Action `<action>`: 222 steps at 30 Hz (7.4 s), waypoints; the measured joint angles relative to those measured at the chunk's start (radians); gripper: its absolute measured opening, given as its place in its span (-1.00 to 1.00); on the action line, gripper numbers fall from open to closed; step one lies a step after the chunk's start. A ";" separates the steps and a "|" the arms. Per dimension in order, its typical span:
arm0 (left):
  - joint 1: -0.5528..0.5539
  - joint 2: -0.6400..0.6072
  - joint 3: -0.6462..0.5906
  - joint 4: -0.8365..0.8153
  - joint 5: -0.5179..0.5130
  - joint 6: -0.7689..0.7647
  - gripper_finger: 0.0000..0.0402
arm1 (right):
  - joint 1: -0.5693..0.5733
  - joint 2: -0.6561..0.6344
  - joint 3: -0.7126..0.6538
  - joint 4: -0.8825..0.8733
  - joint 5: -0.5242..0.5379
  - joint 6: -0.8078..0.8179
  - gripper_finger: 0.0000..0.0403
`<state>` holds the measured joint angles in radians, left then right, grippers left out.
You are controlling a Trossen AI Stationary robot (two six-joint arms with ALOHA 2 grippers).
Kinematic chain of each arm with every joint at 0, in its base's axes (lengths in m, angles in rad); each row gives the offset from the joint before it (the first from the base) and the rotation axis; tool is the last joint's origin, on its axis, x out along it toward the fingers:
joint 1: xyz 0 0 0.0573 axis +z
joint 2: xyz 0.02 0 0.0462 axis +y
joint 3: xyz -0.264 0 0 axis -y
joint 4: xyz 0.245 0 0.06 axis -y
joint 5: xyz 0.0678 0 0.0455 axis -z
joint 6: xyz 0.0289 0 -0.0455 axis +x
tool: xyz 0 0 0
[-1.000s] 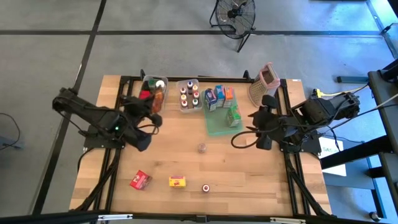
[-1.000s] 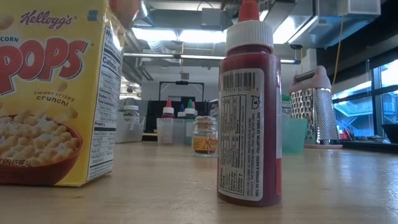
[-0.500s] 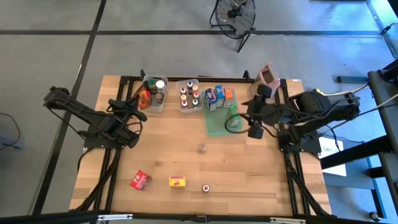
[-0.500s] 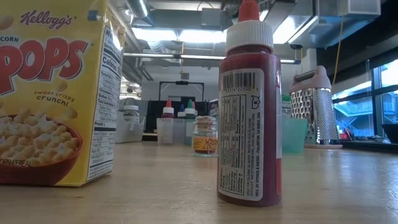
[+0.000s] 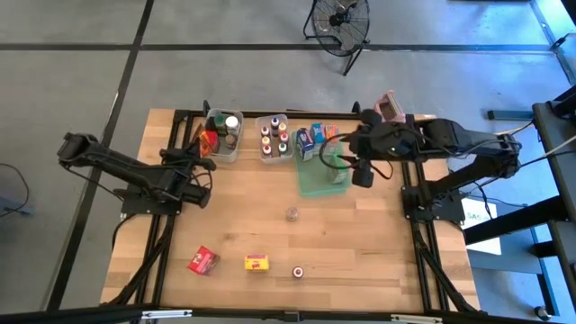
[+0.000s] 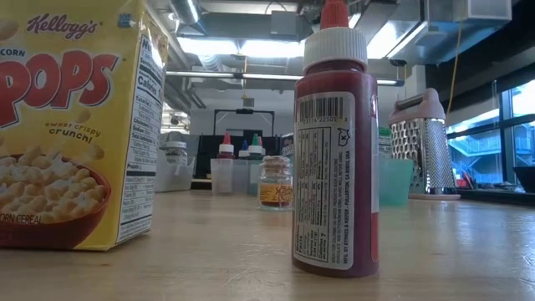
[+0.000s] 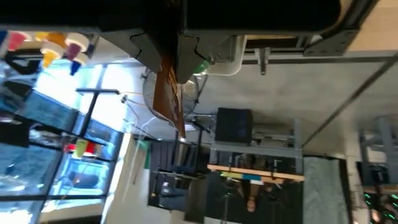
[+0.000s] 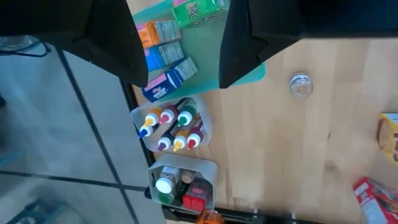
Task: Pick & Place Kitchen Items
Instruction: Put the orange spice bag into the gray bin, then put the red cereal box into the blue bin
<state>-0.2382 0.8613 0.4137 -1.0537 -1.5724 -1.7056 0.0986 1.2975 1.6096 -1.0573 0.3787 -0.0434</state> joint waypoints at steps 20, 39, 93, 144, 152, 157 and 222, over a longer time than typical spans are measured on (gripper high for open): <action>0.121 0.027 0.010 0.833 0.162 0.836 -0.99 | -0.087 0.066 -0.014 0.079 -0.122 -0.081 -0.01; 0.584 0.030 -0.269 1.724 0.657 1.438 -0.99 | -0.087 0.071 -0.023 0.061 -0.155 -0.070 -0.01; 0.641 0.374 -0.269 1.686 0.763 1.393 -0.85 | -0.100 0.071 -0.022 0.051 -0.147 -0.086 -0.01; -0.037 -0.097 0.517 0.682 0.815 1.411 -0.25 | -0.021 0.071 -0.022 0.030 -0.521 0.067 -0.01; -0.228 0.178 0.814 0.382 0.871 1.284 -0.28 | 0.134 0.070 -0.032 0.029 -0.498 0.173 -0.01; -0.299 0.327 0.930 0.283 0.948 1.148 -0.28 | 0.242 0.069 -0.070 0.060 -0.451 0.265 -0.01; -0.776 0.342 0.949 0.179 1.074 0.623 0.34 | 0.499 0.305 -0.225 0.888 -0.118 0.568 -0.01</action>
<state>-1.0138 1.2037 1.3628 -0.8750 -0.4984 -1.0822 0.5974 1.6024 1.3846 -0.1689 0.2612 0.5241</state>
